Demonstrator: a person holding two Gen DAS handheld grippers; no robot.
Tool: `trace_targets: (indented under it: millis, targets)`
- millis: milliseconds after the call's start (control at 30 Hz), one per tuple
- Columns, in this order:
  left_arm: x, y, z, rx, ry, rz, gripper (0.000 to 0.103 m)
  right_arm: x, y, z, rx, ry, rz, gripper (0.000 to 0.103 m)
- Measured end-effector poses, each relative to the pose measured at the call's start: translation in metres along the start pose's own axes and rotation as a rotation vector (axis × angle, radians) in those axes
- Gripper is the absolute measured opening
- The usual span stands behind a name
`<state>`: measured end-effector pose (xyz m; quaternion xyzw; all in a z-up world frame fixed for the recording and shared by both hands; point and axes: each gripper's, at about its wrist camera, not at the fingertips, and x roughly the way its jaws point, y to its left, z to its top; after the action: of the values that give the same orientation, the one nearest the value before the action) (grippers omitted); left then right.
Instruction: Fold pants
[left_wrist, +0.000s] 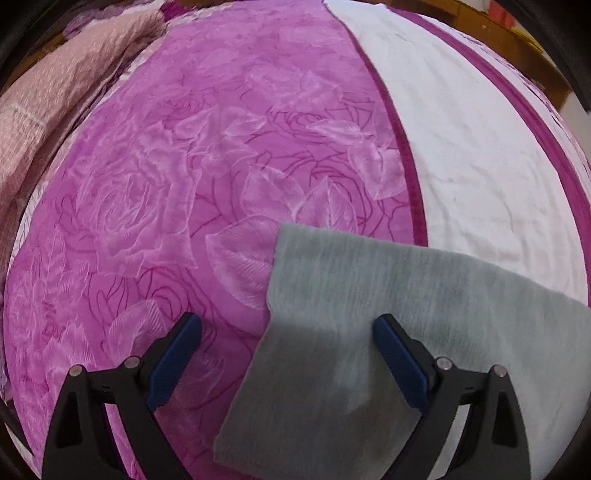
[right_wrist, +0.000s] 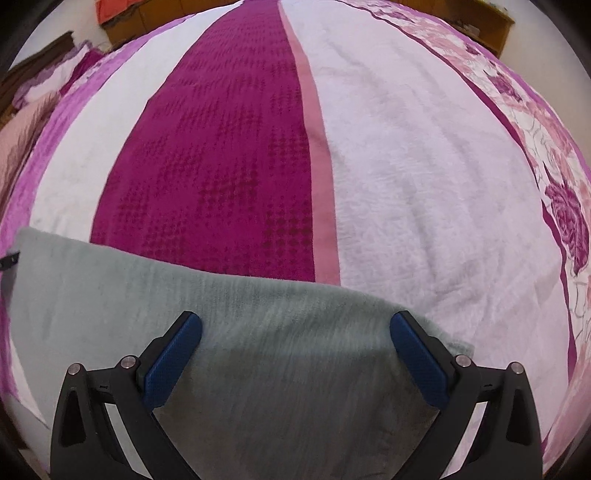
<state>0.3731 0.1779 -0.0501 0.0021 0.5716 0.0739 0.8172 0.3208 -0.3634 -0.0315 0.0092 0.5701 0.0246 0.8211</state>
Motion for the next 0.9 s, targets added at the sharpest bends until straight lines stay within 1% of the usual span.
trace_targets:
  millis: [100, 200, 267, 300, 333, 367, 400, 433, 467, 500, 533, 567, 633, 700, 800, 900]
  targets:
    - [0.003, -0.001, -0.002, -0.013, -0.004, -0.006, 0.1, 0.004, 0.0, 0.0, -0.022, -0.009, 0.004, 0.099]
    - [0.007, 0.001, -0.002, -0.043, 0.012, -0.025, 0.1, 0.006, -0.002, 0.001, -0.027, -0.016, 0.022, 0.099]
    - [0.005, -0.002, 0.0, -0.039, 0.022, -0.018, 0.098, 0.006, -0.002, 0.0, -0.037, -0.03, 0.019, 0.099]
    - [0.004, -0.002, 0.002, -0.035, 0.02, -0.018, 0.093, 0.005, -0.001, -0.001, -0.039, -0.047, 0.013, 0.099]
    - [0.0, -0.004, 0.002, -0.028, 0.01, -0.02, 0.081, 0.005, -0.001, -0.002, -0.037, -0.063, 0.011, 0.096]
    - [-0.004, -0.006, 0.002, -0.018, 0.002, -0.031, 0.076, 0.002, 0.0, -0.006, -0.035, -0.083, 0.003, 0.089]
    - [-0.01, -0.011, 0.002, -0.004, -0.014, -0.023, 0.061, -0.003, 0.003, -0.009, -0.04, -0.103, -0.005, 0.082]
    - [-0.012, -0.012, 0.002, 0.004, -0.022, -0.022, 0.041, -0.008, 0.005, -0.014, -0.046, -0.118, -0.007, 0.065]
    - [-0.016, -0.015, 0.001, 0.014, -0.029, -0.029, 0.031, -0.013, 0.01, -0.018, -0.058, -0.132, -0.012, 0.046]
    - [-0.019, -0.018, 0.001, 0.017, -0.03, -0.045, 0.012, -0.018, 0.015, -0.021, -0.073, -0.139, -0.027, 0.038]
    - [-0.021, -0.02, 0.0, 0.012, -0.029, -0.059, 0.009, -0.022, 0.016, -0.024, -0.082, -0.139, -0.031, 0.022]
    - [-0.024, -0.022, -0.001, 0.009, -0.029, -0.055, 0.008, -0.025, 0.016, -0.025, -0.083, -0.138, -0.026, 0.011]
    - [-0.031, -0.024, -0.003, 0.008, -0.041, -0.054, 0.006, -0.034, 0.012, -0.026, -0.065, -0.138, 0.001, 0.004]
    - [-0.043, -0.022, -0.008, 0.0, -0.059, -0.072, 0.006, -0.046, 0.003, -0.028, -0.022, -0.151, 0.059, 0.001]
    - [-0.067, -0.015, -0.017, -0.004, -0.105, -0.093, 0.006, -0.06, -0.006, -0.029, 0.024, -0.169, 0.133, 0.0]
    - [-0.095, -0.011, -0.028, 0.0, -0.158, -0.102, 0.006, -0.079, -0.004, -0.033, 0.026, -0.2, 0.161, 0.0]
